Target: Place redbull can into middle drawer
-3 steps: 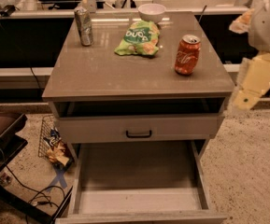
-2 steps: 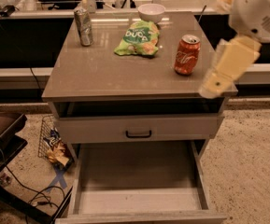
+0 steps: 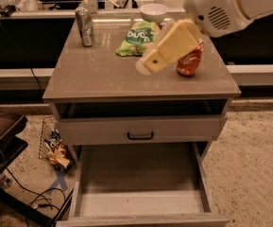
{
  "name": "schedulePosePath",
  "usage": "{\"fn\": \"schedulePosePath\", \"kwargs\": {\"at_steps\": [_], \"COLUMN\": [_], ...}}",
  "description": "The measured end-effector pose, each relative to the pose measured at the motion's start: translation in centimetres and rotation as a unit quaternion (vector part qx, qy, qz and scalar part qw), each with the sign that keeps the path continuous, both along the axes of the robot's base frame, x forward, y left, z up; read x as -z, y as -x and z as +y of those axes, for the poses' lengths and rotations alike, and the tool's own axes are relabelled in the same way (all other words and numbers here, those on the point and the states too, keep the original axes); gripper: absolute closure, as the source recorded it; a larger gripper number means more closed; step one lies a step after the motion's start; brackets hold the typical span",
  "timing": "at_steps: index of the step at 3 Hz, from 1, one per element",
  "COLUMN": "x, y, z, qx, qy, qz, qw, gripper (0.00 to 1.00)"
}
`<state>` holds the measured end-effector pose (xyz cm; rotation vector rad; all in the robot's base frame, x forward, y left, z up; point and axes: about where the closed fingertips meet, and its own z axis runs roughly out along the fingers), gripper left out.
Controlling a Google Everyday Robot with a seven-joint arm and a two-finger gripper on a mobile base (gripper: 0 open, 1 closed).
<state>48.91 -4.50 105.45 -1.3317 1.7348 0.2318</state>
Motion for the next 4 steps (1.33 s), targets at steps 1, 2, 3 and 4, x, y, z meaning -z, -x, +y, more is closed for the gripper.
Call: {"fn": "schedulePosePath", "kwargs": {"at_steps": [1, 2, 3, 4], "x": [0.2, -2.0, -2.0, -2.2], "y": [-1.1, -2.0, -2.0, -3.8], "z": [3.7, 4.7, 4.7, 7.7], "qx": [-0.003, 0.011, 0.011, -0.008], "qy": [-0.08, -0.114, -0.114, -0.141], "qz": [-0.015, -0.043, -0.043, -0.044], "qw": [0.9966, 0.9925, 0.9925, 0.9889], "gripper": [0.0, 0.0, 0.0, 0.0]}}
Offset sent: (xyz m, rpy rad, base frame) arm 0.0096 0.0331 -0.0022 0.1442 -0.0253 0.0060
